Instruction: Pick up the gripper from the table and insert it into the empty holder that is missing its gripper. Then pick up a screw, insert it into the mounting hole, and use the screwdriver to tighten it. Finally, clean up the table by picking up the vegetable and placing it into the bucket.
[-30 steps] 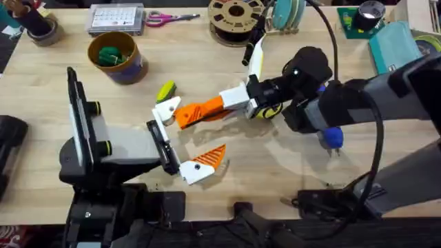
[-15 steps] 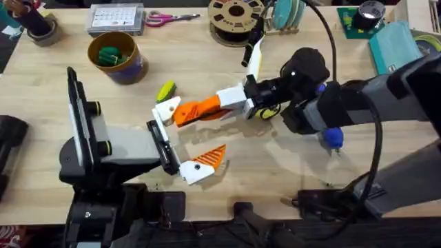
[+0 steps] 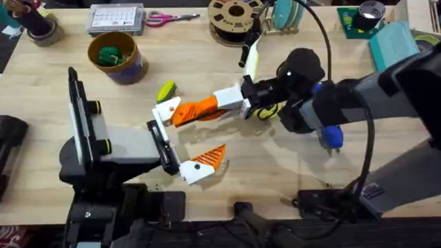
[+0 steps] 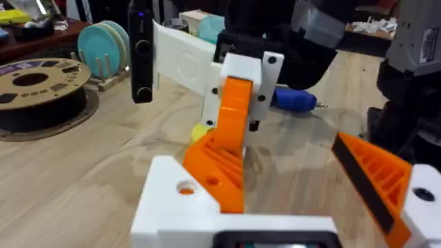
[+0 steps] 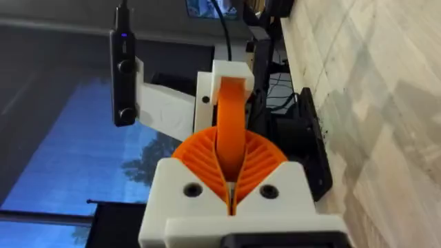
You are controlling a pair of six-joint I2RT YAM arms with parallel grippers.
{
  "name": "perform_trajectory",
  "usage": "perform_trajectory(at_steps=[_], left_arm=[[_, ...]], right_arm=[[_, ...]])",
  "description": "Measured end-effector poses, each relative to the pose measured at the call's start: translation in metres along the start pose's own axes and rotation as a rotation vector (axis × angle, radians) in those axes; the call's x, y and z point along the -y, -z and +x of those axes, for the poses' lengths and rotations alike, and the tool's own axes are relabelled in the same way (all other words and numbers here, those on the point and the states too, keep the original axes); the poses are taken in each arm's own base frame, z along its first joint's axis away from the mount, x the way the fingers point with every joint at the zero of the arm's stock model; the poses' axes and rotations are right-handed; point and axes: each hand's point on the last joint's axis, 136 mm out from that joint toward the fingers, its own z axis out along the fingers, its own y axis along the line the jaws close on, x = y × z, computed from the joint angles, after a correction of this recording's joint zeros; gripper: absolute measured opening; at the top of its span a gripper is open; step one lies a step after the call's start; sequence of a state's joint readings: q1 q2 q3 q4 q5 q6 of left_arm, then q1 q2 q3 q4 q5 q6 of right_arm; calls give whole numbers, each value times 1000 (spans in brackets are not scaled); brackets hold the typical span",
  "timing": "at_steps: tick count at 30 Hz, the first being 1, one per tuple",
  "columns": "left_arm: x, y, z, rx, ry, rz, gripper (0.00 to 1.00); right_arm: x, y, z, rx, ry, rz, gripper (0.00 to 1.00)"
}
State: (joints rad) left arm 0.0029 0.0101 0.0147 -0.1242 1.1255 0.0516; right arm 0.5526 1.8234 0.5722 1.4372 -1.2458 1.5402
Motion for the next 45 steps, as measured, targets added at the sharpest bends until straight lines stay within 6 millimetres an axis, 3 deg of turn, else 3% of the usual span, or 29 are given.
perform_trajectory(at_steps=[31,45], left_arm=[[-3,0,0,0,-9,-14,986],[-6,1,0,1,-11,-34,986]], right_arm=[[-5,-10,-10,-29,-28,-9,10],[-2,-17,-23,-56,-14,-14,10]])
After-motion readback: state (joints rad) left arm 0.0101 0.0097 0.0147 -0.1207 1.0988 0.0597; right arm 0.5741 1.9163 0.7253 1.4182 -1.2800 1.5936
